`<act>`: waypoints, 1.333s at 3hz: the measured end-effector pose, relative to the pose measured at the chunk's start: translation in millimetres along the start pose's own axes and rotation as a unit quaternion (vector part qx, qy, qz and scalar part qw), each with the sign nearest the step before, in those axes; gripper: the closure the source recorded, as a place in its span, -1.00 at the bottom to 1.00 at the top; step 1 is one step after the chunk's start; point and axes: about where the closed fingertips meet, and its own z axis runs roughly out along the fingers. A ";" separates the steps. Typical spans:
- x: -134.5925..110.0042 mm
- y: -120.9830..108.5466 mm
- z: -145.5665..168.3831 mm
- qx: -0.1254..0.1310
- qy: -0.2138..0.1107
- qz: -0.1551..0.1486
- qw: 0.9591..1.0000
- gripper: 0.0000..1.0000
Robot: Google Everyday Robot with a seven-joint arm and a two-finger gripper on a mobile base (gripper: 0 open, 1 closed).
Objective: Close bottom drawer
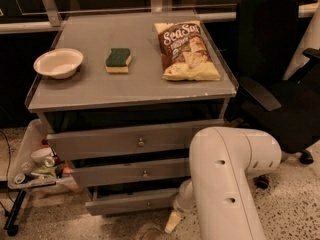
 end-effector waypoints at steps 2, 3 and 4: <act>0.0 0.1 0.1 0.000 0.000 0.000 1.000 -0.63; 0.0 0.1 0.1 0.000 0.000 0.000 1.000 -0.16; 0.1 0.1 0.3 0.000 0.000 0.000 1.000 0.30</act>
Offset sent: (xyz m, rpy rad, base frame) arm 0.0000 0.0000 0.0000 0.0000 0.0000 0.0000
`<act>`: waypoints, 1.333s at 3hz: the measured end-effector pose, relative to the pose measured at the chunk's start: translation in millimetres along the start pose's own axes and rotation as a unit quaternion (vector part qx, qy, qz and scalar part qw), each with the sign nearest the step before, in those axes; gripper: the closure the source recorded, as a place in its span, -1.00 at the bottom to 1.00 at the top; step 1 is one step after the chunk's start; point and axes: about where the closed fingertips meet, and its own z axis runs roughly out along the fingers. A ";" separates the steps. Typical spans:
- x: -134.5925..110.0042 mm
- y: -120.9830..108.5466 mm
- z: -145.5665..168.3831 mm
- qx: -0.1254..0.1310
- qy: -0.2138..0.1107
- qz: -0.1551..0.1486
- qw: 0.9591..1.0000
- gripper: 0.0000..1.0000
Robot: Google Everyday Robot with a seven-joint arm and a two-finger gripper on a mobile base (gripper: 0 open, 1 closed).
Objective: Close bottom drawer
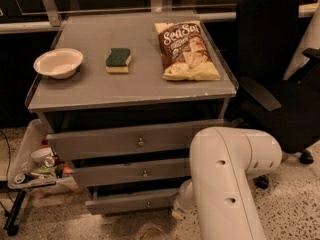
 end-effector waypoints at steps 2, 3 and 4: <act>-11.1 -39.3 8.6 0.046 -0.002 0.011 0.999 1.00; -13.6 -56.8 11.4 0.067 -0.004 0.018 0.998 1.00; -13.8 -65.0 17.7 0.076 -0.005 0.024 0.997 1.00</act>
Offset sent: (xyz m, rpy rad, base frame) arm 0.0688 -0.0152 -0.0117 -0.0771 -0.1358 -0.0726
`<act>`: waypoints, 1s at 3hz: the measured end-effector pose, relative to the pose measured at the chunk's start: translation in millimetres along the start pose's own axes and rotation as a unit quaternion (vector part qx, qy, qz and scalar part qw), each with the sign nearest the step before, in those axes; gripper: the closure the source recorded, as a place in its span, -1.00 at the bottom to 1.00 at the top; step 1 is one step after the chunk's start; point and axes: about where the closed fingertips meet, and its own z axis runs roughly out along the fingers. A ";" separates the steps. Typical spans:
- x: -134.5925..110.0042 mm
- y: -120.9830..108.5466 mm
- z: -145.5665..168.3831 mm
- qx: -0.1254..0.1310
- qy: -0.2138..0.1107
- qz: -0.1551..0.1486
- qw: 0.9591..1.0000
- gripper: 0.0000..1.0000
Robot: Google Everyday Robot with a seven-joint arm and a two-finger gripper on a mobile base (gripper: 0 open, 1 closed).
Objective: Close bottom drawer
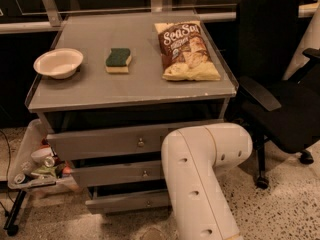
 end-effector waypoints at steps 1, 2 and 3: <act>0.0 0.0 0.1 0.000 0.000 0.000 1.000 0.63; 0.0 0.0 0.1 0.000 0.000 0.000 1.000 0.16; 0.0 0.0 0.1 0.000 0.000 0.000 1.000 -0.30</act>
Offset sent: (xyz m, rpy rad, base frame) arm 0.0000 0.0000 -0.0001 -0.0001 -0.0001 -0.0001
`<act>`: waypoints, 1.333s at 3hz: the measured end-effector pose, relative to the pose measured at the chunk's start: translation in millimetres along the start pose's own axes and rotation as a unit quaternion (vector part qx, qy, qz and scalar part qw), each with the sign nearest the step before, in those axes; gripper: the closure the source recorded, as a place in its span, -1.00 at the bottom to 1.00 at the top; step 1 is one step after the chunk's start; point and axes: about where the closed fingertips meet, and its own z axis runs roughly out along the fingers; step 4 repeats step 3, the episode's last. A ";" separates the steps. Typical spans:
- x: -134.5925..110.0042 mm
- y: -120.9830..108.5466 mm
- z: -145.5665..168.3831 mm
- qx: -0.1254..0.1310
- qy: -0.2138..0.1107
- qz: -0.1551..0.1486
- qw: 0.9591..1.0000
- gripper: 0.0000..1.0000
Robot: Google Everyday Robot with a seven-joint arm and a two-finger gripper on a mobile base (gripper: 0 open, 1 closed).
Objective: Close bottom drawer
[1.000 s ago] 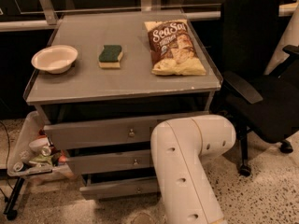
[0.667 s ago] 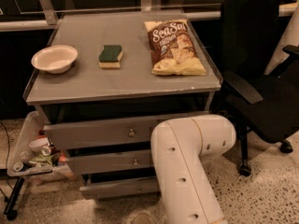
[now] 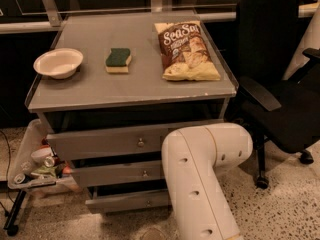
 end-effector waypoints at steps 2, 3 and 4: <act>0.0 0.1 0.0 0.000 0.000 0.000 1.000 -1.00; 0.0 0.1 0.1 0.000 0.000 0.000 1.000 -1.00; 0.0 0.1 0.1 0.000 0.000 0.000 1.000 -1.00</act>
Offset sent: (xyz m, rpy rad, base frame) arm 0.0000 0.0000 0.0000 0.0000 0.0000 0.0000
